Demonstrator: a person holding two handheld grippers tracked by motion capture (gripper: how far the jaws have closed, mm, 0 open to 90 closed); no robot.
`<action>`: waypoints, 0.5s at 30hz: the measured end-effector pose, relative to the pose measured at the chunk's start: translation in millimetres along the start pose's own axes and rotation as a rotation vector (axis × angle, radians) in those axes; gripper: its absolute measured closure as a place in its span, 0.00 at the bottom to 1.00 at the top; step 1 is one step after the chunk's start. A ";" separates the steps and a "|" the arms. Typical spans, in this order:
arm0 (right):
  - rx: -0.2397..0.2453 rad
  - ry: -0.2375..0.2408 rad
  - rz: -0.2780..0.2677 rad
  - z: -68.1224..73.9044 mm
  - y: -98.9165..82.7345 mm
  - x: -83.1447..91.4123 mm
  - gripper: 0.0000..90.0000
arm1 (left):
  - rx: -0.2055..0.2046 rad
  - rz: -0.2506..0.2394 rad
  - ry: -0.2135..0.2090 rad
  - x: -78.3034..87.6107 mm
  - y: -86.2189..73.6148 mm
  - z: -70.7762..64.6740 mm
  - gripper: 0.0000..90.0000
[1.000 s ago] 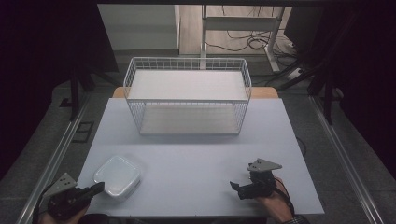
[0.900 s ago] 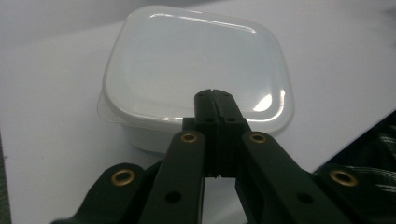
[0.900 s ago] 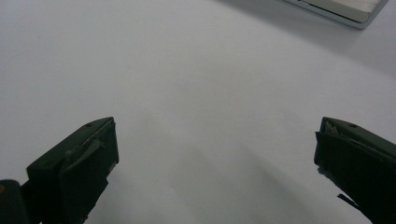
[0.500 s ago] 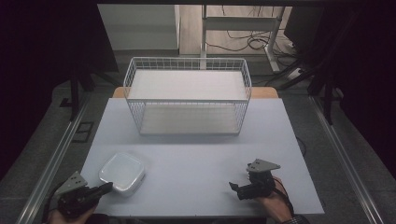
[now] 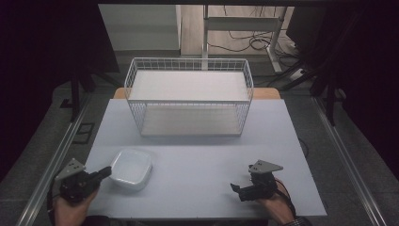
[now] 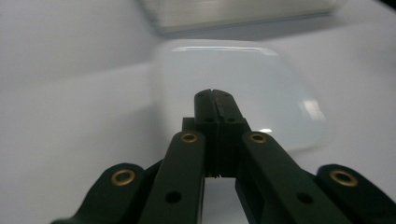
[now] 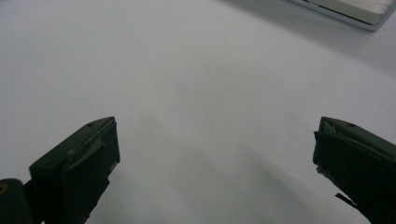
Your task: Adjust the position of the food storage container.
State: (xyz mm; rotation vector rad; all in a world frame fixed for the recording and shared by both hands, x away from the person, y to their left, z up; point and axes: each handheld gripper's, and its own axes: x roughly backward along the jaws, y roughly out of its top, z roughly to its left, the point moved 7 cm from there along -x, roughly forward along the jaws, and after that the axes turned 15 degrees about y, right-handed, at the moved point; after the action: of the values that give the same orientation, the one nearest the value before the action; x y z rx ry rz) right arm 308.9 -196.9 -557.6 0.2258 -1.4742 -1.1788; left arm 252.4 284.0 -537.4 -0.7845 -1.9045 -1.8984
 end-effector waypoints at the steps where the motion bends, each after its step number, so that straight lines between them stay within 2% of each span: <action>1: -0.002 0.001 -0.002 -0.1 0.3 0.5 0.00 | 0.013 0.008 0.023 -3.6 -0.6 8.1 1.00; 2: -0.009 0.004 -0.013 -0.4 1.3 0.8 0.00 | 0.039 0.032 0.035 -12.6 -2.8 17.3 1.00; 3: -0.015 0.003 -0.021 -0.7 1.9 0.9 0.00 | 0.032 0.050 0.052 -17.8 -5.0 19.7 1.00; 6: -0.022 0.008 -0.029 -0.9 2.5 1.2 0.00 | 0.038 0.077 0.032 -25.5 -8.9 19.6 1.00; 8: -0.026 0.018 -0.033 -0.2 3.0 1.3 0.01 | 0.021 0.106 0.018 -32.0 -13.2 12.3 1.00; 10: -0.030 0.024 -0.033 0.4 3.4 1.4 0.02 | 0.017 0.108 0.019 -32.9 -13.3 10.2 1.00; 15: -0.045 0.051 -0.029 3.2 5.3 0.2 0.04 | 0.000 0.128 -0.012 -37.9 -13.9 -5.4 1.00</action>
State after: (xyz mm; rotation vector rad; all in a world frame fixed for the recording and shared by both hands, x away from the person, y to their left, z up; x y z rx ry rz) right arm 308.6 -192.9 -552.9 0.2451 -1.4027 -1.2202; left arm 273.2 273.9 -570.9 -0.8975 -1.8151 -1.8205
